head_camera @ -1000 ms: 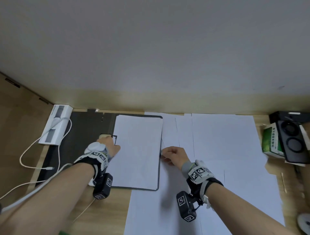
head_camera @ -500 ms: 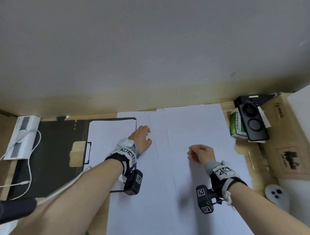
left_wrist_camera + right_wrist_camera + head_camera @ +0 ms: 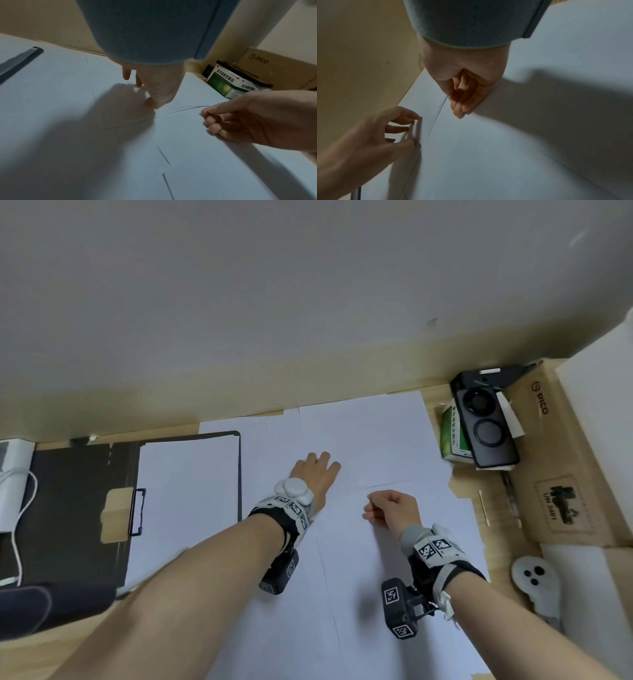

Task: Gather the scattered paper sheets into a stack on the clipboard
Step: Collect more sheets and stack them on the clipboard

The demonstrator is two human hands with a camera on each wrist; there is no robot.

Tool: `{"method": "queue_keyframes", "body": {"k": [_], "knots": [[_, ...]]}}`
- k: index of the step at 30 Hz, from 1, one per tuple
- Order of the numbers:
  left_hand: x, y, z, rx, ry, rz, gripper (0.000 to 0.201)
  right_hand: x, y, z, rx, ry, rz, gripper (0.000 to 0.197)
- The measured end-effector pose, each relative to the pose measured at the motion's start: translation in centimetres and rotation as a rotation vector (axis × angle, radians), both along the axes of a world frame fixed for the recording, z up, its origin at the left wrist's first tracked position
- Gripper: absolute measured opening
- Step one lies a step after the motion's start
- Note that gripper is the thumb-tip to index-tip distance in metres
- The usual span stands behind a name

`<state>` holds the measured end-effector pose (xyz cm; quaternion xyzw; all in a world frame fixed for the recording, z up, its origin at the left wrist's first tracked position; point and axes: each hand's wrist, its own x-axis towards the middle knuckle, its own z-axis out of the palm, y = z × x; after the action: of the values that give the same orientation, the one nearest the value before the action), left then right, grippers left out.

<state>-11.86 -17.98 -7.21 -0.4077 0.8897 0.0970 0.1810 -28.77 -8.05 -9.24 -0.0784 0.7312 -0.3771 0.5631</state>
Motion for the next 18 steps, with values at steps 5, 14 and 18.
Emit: {"method": "queue_keyframes", "body": {"k": [5,14,18], "knots": [[0.7,-0.7,0.3,0.033,0.066,-0.012,0.037,-0.1,0.0,0.1,-0.008,0.004,0.023,0.011],[0.6,1.1,1.0,0.011,-0.048,0.015,0.038,-0.1,0.3,0.1,0.006,0.037,0.042,0.015],[1.1,1.5,0.6,0.006,-0.038,-0.004,0.036,-0.1,0.3,0.2,0.014,0.048,0.043,0.013]]}}
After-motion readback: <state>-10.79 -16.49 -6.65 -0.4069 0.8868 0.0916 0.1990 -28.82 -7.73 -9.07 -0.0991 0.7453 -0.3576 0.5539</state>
